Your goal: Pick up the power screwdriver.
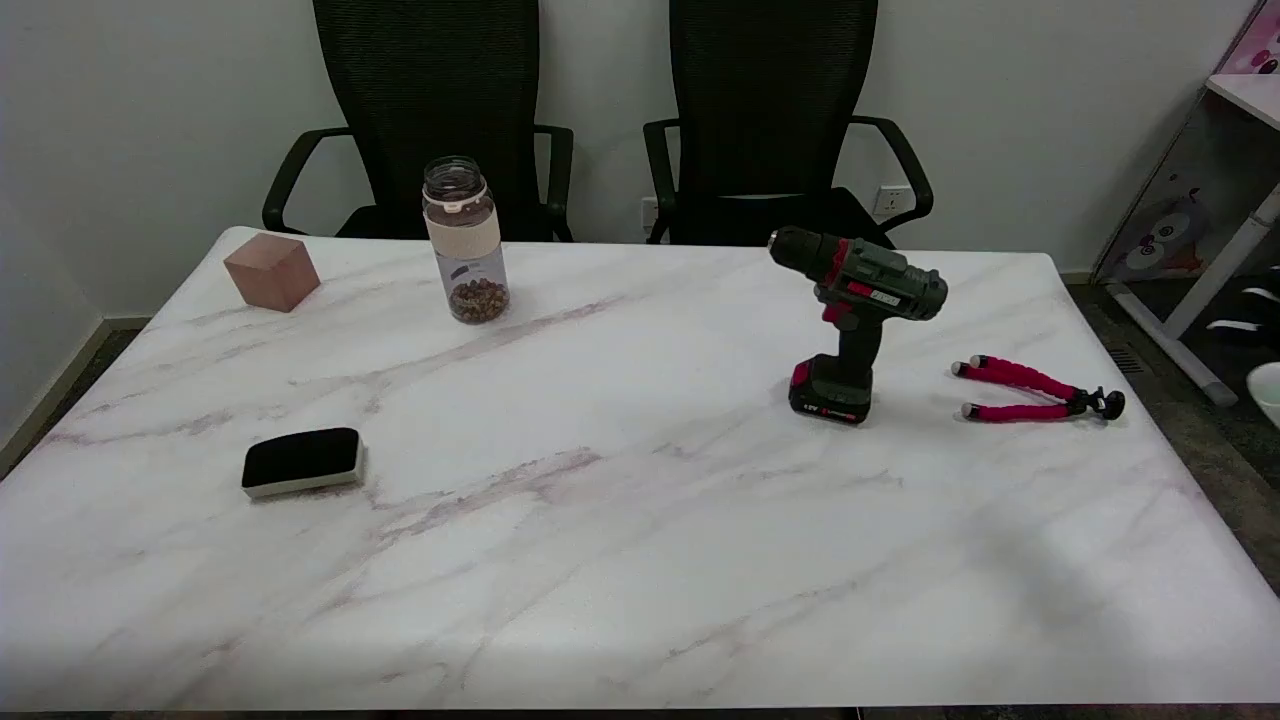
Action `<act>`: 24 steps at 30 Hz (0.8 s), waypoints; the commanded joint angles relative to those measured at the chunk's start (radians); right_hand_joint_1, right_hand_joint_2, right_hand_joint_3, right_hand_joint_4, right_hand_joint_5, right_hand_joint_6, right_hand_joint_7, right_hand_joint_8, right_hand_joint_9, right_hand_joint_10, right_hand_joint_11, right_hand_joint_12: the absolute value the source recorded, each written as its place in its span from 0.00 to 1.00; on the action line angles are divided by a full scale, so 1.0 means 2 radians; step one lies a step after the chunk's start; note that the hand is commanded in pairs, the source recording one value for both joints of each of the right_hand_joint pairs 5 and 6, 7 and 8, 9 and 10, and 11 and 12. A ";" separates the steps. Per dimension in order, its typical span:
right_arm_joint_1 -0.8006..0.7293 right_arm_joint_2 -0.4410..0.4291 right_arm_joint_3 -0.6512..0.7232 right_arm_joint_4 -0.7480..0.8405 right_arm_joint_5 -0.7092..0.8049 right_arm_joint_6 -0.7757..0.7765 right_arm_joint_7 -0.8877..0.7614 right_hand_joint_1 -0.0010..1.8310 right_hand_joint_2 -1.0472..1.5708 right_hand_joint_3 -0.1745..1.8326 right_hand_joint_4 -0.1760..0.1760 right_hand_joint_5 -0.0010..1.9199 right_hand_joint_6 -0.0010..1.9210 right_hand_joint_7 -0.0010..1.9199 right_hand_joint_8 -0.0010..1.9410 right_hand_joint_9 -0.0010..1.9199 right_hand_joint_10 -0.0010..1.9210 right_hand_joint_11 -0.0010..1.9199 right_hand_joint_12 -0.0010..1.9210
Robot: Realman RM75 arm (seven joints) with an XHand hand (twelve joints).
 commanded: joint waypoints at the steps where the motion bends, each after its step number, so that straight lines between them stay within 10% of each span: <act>1: 0.179 -0.016 -0.057 0.044 -0.092 -0.192 0.004 0.48 0.40 0.44 0.35 0.21 0.21 0.21 0.21 0.25 0.25 0.35 0.35; 24: 0.335 -0.102 -0.107 0.112 -0.173 -0.357 0.019 0.47 0.28 0.45 0.78 0.16 0.16 0.16 0.16 0.17 0.17 0.19 0.19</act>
